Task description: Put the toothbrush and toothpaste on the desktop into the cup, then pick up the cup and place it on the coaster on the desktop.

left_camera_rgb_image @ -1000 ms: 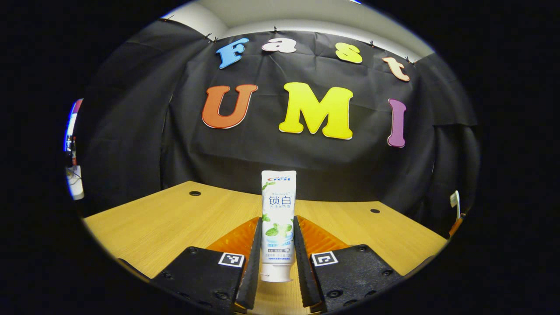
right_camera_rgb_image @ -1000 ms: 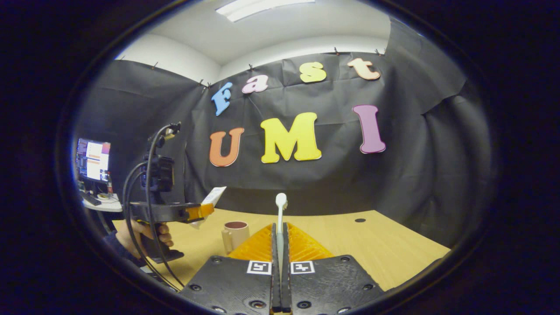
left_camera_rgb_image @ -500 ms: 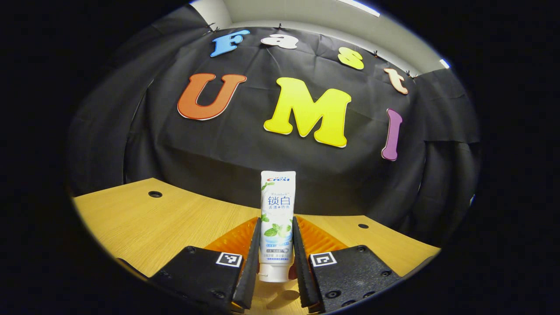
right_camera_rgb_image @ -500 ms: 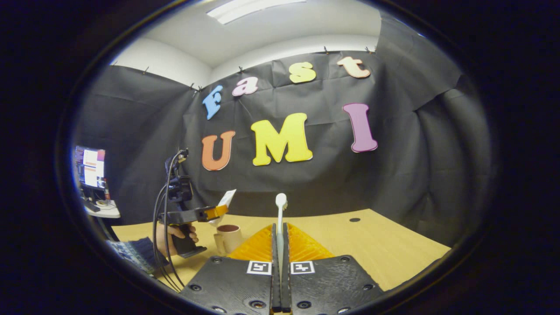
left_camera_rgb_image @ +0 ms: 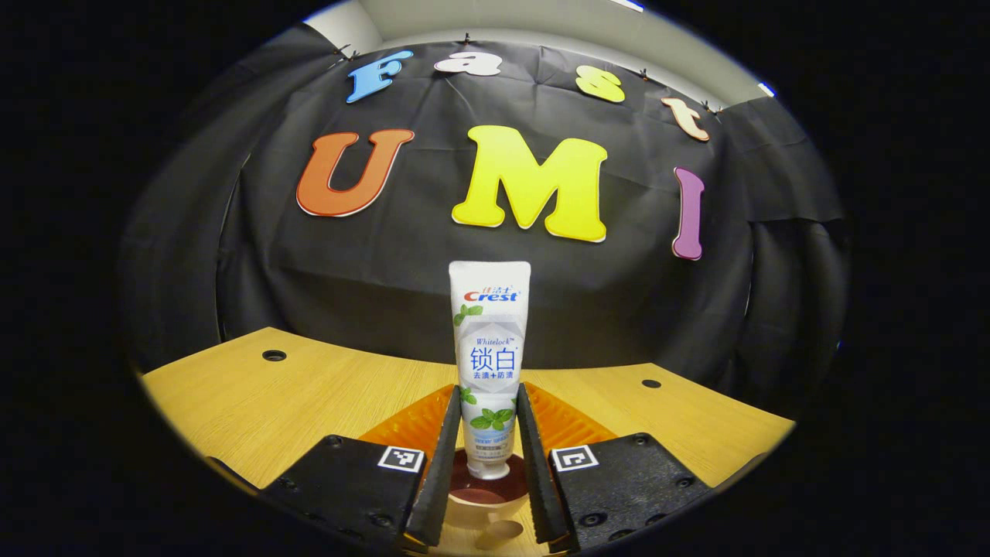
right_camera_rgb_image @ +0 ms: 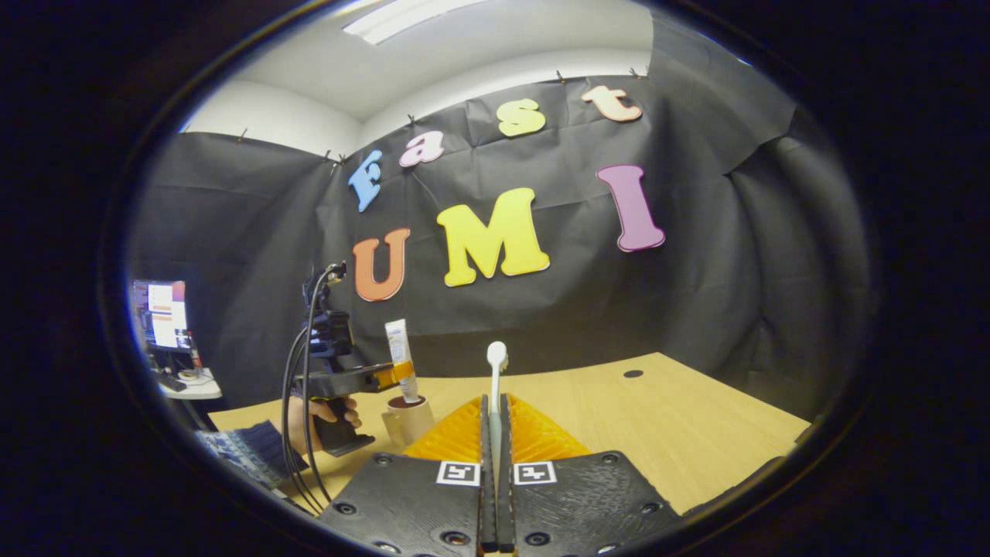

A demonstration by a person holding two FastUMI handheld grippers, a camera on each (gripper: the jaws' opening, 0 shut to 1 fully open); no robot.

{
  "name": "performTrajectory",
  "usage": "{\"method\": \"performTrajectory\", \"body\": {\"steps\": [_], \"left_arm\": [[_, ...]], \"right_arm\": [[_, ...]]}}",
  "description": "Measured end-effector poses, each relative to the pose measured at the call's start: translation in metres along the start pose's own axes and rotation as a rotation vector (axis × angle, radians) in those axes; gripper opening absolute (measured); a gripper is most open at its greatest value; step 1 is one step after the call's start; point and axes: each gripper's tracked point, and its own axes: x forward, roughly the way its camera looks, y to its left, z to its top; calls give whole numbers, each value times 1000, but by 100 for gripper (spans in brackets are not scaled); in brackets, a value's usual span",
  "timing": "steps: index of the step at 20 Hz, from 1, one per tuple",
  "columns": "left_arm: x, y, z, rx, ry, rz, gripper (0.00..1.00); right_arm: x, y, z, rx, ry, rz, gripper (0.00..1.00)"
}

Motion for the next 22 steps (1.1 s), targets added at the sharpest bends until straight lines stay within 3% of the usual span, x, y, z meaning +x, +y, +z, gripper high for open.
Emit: {"method": "performTrajectory", "body": {"steps": [7,10,11,16,22], "left_arm": [[-2,1,-6,3,26,13,46],[-7,2,15,33,-30,33,50],[-11,2,22,46,-51,44,65],[-43,4,47,58,-120,98,100],[-94,6,53,79,-143,153,98]], "right_arm": [[3,0,-6,17,25,8,1],[5,0,-11,22,37,3,1],[6,1,-12,22,43,6,1],[7,7,-20,12,55,12,1],[16,22,-23,-22,58,38,1]]}}
